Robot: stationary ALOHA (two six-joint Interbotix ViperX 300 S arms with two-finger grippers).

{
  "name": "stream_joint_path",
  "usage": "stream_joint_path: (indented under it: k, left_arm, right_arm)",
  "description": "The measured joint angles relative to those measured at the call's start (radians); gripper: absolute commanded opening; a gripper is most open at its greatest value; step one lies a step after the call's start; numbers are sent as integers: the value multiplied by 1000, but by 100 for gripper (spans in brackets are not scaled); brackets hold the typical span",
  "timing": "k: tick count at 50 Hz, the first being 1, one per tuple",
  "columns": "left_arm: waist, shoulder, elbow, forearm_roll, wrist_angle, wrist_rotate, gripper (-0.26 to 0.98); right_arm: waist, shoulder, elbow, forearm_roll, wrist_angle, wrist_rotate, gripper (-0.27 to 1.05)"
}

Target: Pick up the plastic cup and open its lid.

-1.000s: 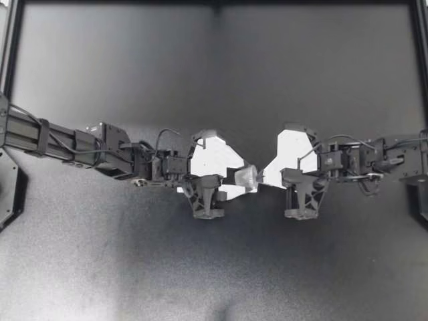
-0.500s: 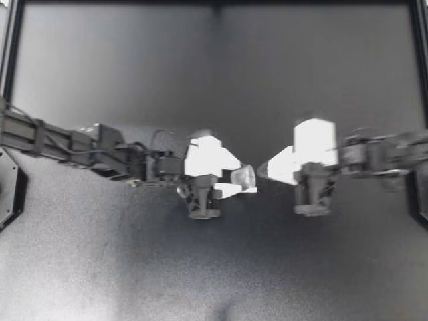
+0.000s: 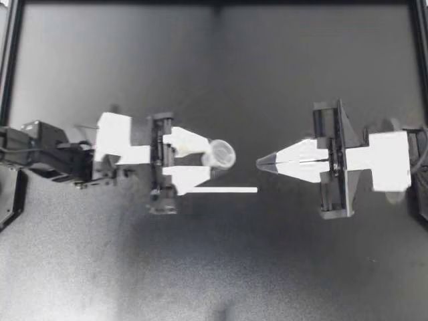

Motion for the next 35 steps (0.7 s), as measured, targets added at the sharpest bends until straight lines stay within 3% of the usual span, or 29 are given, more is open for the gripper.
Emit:
stream_joint_path:
  k: [10,20,35]
  left_arm:
    - [-11,-2,2,12,-66,-18,24]
    - [-12,-20,2,15,-75,-20,24]
    - [-17,-20,2,15,-75,-40,24]
  right_arm:
    - [0,9,-8,-3,-3,-268,47]
    - [0,77,-15,5,-11,-548,48]
    - [0,201,-34,160,-189,-908,48]
